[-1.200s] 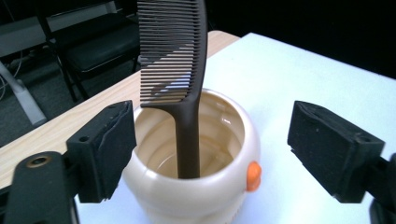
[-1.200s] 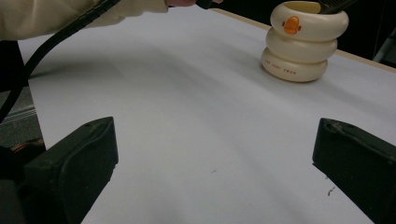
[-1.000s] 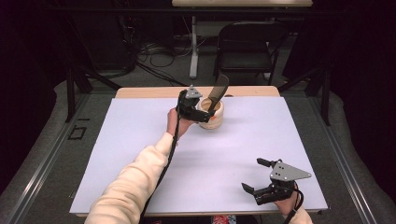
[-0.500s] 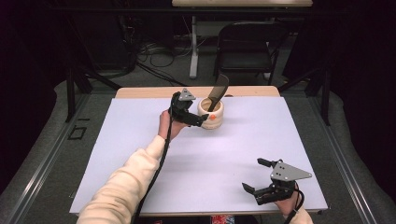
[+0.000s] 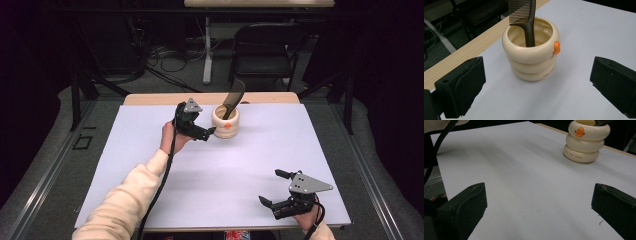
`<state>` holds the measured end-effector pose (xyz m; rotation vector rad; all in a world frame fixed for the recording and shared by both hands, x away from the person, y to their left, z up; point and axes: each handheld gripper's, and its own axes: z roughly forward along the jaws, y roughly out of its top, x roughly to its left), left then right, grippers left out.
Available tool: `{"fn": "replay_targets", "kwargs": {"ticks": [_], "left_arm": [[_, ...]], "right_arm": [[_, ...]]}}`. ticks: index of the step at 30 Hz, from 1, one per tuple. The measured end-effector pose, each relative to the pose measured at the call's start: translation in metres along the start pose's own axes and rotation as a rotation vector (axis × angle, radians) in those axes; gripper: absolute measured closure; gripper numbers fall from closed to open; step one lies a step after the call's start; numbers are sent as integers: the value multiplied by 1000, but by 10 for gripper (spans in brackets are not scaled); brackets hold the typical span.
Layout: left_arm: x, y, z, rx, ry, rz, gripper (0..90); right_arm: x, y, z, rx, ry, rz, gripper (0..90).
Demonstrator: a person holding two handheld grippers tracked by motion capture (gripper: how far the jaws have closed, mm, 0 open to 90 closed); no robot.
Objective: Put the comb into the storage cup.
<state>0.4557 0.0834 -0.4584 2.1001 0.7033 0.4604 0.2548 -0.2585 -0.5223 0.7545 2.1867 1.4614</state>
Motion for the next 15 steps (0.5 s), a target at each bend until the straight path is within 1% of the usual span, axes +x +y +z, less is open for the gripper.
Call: {"fn": "replay_targets", "kwargs": {"ticks": [5,7,10,15], "left_arm": [[0,-6,-11,8,8,5,3],[0,-10,-16,8,8,-3,3],[0,-14,-23,14,16,0,3],[-2,-18,-36,4,21,-6,3]], "right_arm": [[0,1,2,0,4,-4,0],[1,1,2,-1,4,-2,0],[1,1,2,-3,4,-4,0],[1,1,2,1,2,-5,0]]}}
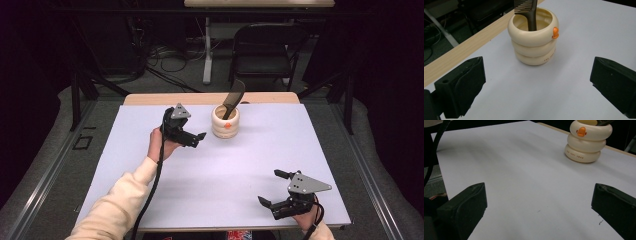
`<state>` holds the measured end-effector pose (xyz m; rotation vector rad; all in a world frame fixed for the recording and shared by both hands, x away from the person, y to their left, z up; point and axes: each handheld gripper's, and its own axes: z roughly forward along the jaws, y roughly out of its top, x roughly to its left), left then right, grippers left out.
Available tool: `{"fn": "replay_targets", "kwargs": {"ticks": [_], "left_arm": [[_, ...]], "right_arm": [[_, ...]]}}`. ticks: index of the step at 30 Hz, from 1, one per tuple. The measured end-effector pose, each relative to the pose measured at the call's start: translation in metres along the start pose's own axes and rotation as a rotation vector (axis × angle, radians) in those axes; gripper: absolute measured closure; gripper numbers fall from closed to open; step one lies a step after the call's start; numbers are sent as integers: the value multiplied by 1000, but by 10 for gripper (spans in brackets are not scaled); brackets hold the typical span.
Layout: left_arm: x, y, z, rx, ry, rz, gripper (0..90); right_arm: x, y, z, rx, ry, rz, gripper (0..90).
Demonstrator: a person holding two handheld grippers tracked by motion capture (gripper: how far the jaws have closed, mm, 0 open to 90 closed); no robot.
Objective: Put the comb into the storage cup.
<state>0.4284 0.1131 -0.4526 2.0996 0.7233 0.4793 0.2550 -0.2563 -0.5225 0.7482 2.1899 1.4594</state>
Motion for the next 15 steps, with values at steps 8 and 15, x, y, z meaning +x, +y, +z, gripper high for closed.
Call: {"fn": "replay_targets", "kwargs": {"ticks": [8,15], "left_arm": [[-3,-12,-16,-6,7,2,2],[-5,-27,-29,0,19,-12,2]], "right_arm": [[0,0,0,5,-2,-2,0],[0,0,0,4,-3,-3,0]]}}
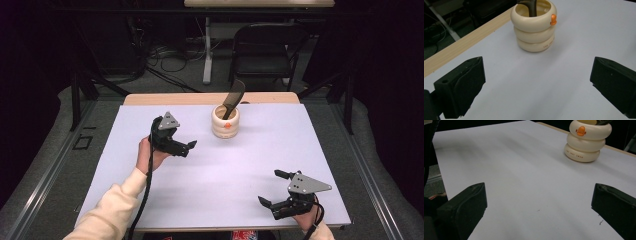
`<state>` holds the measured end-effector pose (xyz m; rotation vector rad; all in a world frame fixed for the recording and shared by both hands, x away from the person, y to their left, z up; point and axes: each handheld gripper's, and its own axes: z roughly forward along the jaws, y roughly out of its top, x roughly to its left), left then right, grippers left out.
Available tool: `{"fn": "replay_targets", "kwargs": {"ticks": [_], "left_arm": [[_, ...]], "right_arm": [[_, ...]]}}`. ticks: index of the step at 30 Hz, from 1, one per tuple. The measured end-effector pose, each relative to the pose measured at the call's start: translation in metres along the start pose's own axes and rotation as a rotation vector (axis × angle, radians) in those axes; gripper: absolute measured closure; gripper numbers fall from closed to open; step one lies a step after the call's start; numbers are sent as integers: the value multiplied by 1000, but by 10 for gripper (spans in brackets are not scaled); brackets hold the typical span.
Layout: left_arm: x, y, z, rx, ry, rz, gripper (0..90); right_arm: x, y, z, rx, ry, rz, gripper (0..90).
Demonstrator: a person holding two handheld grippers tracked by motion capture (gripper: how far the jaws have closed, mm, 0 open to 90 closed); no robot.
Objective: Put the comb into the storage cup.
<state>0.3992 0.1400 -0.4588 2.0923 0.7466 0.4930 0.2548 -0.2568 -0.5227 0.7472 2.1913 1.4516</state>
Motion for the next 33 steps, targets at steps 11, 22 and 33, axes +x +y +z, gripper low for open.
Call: {"fn": "replay_targets", "kwargs": {"ticks": [11,22,33], "left_arm": [[-5,-19,-16,5,14,-9,2],[-7,-36,-27,14,20,-24,2],[-12,-58,-38,19,47,-39,1]], "right_arm": [[1,0,0,5,0,2,0],[1,0,0,5,1,2,0],[1,0,0,7,-1,4,0]]}}
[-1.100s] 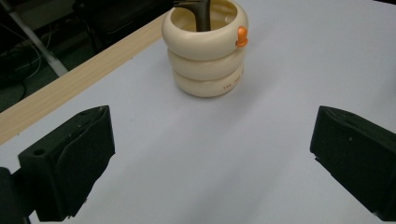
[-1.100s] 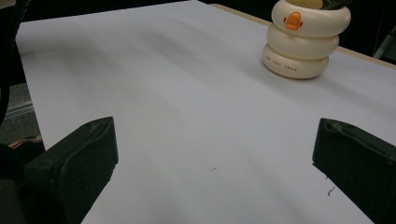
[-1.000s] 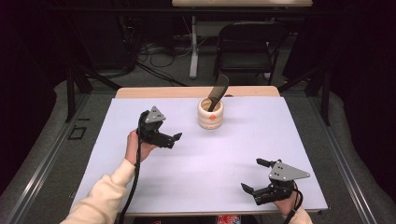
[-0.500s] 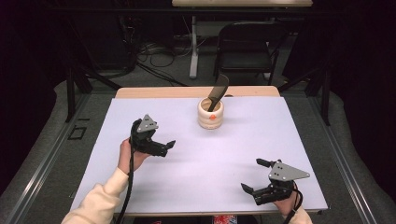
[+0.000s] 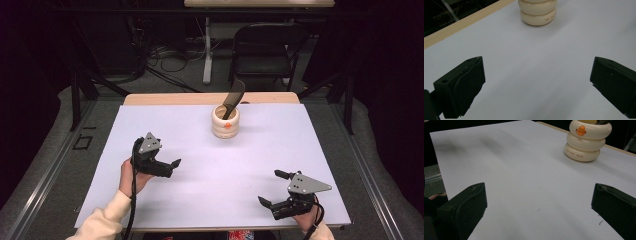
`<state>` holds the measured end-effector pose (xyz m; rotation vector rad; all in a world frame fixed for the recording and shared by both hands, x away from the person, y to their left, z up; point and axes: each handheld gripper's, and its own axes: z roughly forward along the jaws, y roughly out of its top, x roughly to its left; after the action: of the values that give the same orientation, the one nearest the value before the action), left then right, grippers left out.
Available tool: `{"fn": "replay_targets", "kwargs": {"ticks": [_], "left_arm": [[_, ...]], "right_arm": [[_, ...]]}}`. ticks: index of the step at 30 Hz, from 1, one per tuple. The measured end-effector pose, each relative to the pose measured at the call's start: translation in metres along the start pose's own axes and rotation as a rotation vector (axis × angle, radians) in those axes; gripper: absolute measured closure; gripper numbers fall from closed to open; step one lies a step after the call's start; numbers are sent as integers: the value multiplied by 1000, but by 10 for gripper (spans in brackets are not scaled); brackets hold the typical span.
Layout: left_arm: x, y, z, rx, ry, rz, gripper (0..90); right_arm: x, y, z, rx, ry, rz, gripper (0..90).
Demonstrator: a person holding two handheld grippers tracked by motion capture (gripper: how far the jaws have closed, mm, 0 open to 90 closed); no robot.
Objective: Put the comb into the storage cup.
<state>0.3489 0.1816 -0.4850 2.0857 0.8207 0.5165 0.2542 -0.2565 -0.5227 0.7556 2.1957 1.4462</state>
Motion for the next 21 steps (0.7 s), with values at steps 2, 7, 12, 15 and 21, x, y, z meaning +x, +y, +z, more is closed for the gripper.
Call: {"fn": "replay_targets", "kwargs": {"ticks": [2,7,12,15,21], "left_arm": [[-1,-3,-1,3,-1,-1,1],[-1,-8,-4,1,0,-9,1],[-3,-14,-9,-5,7,-14,1],[-4,-18,-12,-11,15,-16,1],[-6,-26,-16,-20,18,-32,1]], "right_arm": [[0,0,0,0,3,1,0],[0,0,0,0,1,1,0],[0,0,0,0,2,1,0],[0,0,0,0,2,1,0],[0,0,0,1,2,1,0]]}}
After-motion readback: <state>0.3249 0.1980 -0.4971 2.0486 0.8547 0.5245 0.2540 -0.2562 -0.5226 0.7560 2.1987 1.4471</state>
